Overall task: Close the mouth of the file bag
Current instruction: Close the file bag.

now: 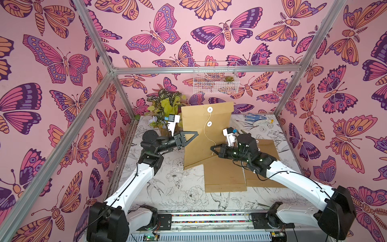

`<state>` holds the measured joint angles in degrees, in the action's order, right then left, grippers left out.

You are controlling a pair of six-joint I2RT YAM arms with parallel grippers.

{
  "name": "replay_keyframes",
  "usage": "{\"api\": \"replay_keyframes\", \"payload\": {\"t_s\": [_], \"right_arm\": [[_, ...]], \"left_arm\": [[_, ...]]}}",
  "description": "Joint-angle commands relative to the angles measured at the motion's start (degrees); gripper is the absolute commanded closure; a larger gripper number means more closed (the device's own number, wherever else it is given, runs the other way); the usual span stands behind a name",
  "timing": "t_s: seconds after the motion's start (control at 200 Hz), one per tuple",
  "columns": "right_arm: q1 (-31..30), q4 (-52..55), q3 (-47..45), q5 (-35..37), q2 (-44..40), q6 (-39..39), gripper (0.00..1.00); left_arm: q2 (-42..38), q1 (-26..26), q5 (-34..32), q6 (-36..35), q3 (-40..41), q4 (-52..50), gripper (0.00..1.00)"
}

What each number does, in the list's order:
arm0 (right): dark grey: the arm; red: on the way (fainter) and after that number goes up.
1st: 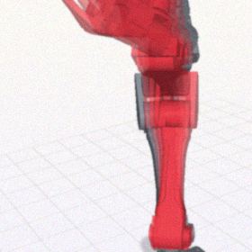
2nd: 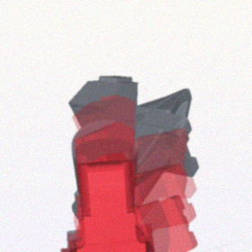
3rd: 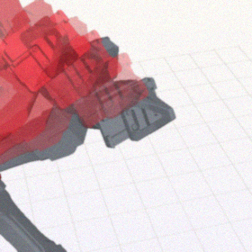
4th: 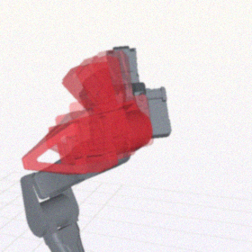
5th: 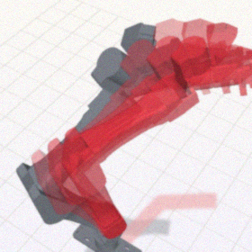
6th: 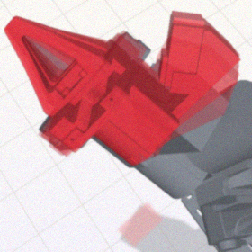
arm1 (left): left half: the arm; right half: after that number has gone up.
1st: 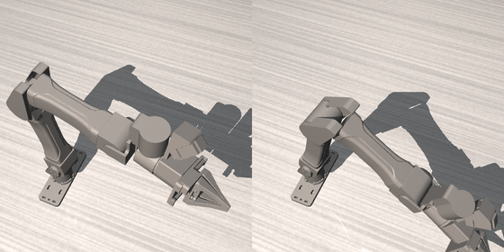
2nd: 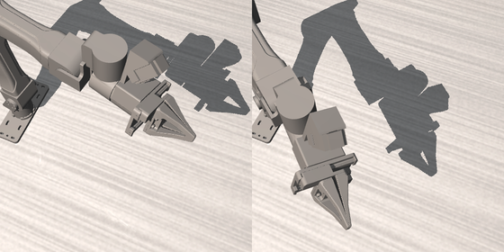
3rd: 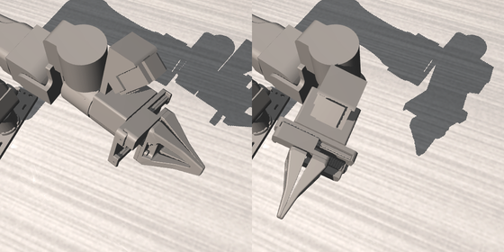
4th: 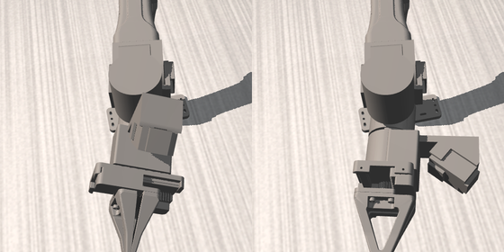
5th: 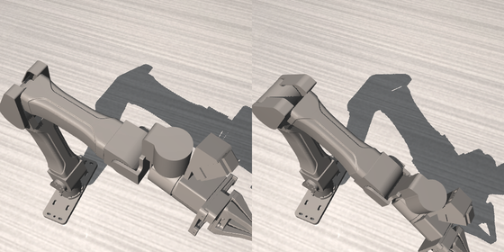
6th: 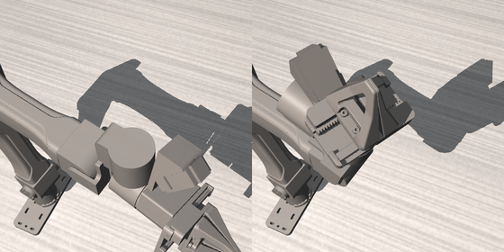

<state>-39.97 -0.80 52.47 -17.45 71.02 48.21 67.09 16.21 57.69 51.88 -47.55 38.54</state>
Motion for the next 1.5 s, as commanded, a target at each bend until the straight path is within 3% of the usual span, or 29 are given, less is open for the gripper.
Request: {"api": "replay_keyframes", "payload": {"t_s": [0.0, 0.976, 1.282, 1.492], "right_arm": [[-0.13, 1.82, -0.61, 1.90, -0.66, 0.33, 1.00], [1.77, 3.57, -0.88, 6.84, -0.62, 0.59, 1.00], [5.21, 11.56, 2.64, 10.67, -4.56, -7.07, 1.00], [7.45, 17.71, 8.30, 15.59, -4.09, -15.11, 1.00]], "left_arm": [[-1.36, 0.58, 2.21, -1.33, -0.96, 1.63, 1.00], [-2.75, 0.67, 3.48, -2.40, -0.11, 0.62, 1.00], [-2.93, 0.16, 2.04, -8.23, -0.09, -10.61, 1.00], [-3.02, -0.11, -0.19, -16.44, 0.10, -21.63, 1.00]]}}
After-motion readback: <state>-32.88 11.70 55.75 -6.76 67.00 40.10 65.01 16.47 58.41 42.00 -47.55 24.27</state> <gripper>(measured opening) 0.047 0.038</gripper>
